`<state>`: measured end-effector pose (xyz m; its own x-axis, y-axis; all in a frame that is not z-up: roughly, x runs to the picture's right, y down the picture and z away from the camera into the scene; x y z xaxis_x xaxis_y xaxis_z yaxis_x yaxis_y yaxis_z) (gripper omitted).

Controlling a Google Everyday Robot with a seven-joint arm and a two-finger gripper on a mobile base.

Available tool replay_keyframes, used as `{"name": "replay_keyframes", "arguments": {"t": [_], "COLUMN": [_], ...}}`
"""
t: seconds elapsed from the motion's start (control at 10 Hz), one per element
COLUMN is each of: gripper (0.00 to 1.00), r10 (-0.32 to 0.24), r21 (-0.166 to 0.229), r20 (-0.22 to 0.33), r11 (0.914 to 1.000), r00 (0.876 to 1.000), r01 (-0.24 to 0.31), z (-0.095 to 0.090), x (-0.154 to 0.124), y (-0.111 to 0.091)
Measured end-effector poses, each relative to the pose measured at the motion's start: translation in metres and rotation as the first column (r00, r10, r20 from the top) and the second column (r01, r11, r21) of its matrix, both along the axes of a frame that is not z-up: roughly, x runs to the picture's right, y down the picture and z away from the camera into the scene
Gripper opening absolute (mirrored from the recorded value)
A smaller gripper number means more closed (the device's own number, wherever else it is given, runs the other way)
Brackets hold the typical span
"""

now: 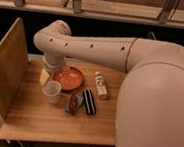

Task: Move the arm in a circular motion

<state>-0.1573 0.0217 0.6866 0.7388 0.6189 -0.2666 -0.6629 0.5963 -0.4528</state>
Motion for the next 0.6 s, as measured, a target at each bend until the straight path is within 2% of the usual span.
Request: {"name": "replay_keyframes", "arguments": {"t": [0.1, 0.2, 0.3, 0.5, 0.6], "gripper": [0.8, 0.8, 0.8, 0.8, 0.8], "r10": [0.03, 0.078, 0.14, 0.249, 0.311], "r21": [0.004, 0.028, 0.067, 0.143, 0.202], "r20": [-0.023, -0.066, -0.122, -0.222, -0.299], "r11": [0.9995, 0.9967, 0.989, 0.9647, 0.9447], "r00": [0.999, 0.995, 0.983, 0.943, 0.902], "r01": [-0.03, -0.076, -0.132, -0.221, -0.258], "z": [-0.01, -0.019, -0.024, -0.025, -0.022], "x": [0.012, 0.035, 0.066, 0.125, 0.168], "y": [0.001, -0.004, -0.014, -0.036, -0.049]}}
